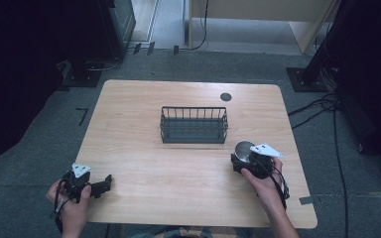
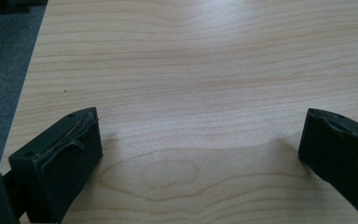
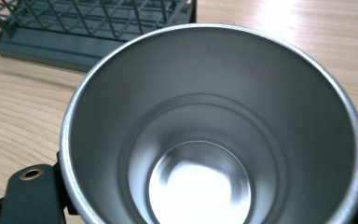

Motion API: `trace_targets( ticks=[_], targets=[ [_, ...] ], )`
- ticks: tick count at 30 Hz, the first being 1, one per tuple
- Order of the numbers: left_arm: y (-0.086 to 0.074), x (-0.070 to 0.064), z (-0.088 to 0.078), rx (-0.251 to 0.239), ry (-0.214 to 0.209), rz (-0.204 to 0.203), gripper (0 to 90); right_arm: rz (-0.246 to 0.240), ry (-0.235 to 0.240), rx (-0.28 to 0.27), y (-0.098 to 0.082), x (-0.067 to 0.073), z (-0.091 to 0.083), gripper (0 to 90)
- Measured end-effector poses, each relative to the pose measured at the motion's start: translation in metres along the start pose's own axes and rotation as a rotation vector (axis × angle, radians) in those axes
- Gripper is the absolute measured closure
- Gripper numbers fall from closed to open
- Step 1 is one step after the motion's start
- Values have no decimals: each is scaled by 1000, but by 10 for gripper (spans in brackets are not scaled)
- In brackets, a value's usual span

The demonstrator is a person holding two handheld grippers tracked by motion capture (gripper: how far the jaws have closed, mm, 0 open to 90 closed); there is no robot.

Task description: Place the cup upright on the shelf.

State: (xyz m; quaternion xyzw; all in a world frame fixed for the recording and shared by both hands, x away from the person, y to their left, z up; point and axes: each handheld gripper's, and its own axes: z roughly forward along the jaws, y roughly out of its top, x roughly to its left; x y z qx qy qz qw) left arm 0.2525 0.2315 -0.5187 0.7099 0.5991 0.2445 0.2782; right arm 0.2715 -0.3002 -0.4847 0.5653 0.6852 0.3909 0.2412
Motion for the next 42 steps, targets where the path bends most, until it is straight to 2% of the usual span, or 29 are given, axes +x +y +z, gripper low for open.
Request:
trace_targets(
  ticks=[24,27,42],
  targets=[
    [0,0,0,0,0,0,0,-47,59,-43,42,32,-3,177],
    [0,0,0,0,0,0,0,-54,67,-52,52,37,-3,177],
    [0,0,0,-3,0,-4,0,-76,90,-68,80,52,-1,177]
  ],
)
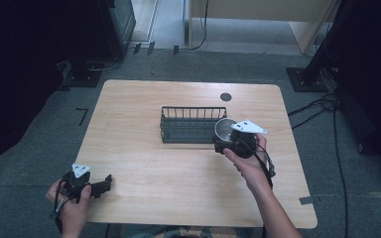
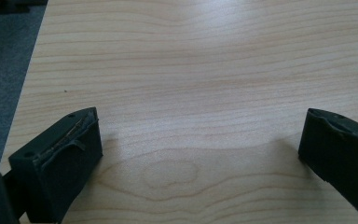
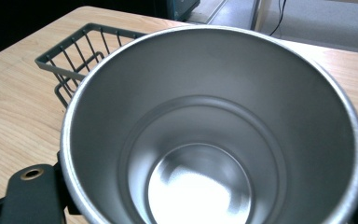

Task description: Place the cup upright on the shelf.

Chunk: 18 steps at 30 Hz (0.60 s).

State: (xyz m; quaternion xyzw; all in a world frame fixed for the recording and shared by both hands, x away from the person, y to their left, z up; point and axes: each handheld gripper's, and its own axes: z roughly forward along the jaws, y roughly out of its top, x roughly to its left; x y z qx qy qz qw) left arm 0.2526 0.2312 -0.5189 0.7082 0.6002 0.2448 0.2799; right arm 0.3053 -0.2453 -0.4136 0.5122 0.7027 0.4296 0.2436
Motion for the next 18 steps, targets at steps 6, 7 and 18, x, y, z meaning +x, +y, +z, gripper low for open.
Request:
trace_targets(
  ticks=[6,7,18],
  targets=[
    [0,0,0,3,-1,4,0,-7,10,-4,13,5,5,178],
    [0,0,0,2,-1,4,0,-9,12,-5,15,5,6,177],
    [0,0,0,4,-2,7,0,-26,18,-18,40,13,18,177]
  ],
)
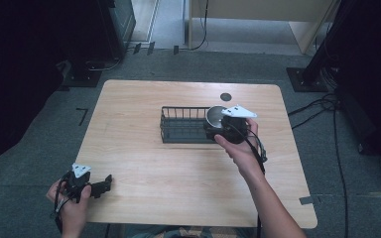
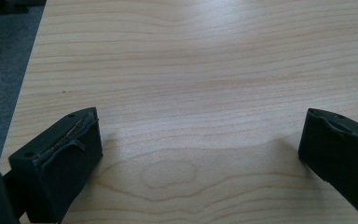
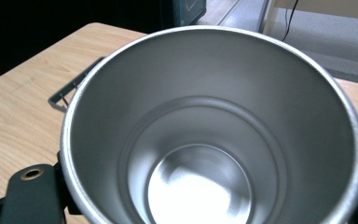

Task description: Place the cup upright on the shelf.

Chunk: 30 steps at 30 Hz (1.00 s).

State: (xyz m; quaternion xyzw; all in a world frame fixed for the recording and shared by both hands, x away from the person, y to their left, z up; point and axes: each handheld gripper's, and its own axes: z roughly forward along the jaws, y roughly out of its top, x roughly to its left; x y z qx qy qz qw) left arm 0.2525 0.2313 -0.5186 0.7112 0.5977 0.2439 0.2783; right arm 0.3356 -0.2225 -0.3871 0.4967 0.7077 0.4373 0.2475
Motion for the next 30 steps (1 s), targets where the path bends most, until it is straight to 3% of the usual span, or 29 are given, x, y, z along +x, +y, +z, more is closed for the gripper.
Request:
trace_targets(
  ticks=[16,30],
  targets=[
    [0,0,0,0,0,1,0,11,4,18,24,5,34,178],
    [0,0,0,-1,-1,1,0,49,-42,65,16,-2,77,178]
  ],
)
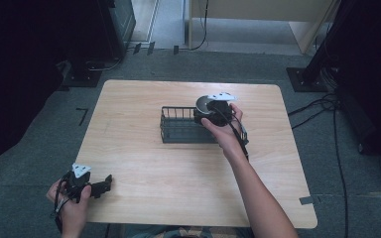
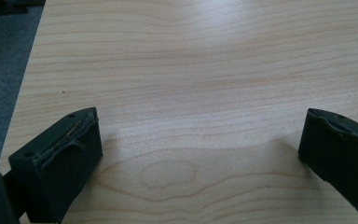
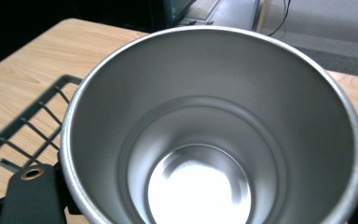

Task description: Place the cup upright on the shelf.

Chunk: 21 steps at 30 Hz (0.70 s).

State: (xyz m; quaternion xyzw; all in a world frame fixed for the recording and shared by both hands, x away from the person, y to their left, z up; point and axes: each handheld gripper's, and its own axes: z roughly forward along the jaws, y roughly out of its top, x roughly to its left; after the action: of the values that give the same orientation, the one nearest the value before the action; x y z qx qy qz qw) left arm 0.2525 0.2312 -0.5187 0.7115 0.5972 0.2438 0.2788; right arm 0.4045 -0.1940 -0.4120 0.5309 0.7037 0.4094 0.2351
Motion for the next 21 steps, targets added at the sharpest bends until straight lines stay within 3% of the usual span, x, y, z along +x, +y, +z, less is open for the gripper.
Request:
trace_targets(
  ticks=[21],
  targets=[
    [0,0,0,0,0,0,0,-5,-5,83,-19,3,21,175]
  ],
)
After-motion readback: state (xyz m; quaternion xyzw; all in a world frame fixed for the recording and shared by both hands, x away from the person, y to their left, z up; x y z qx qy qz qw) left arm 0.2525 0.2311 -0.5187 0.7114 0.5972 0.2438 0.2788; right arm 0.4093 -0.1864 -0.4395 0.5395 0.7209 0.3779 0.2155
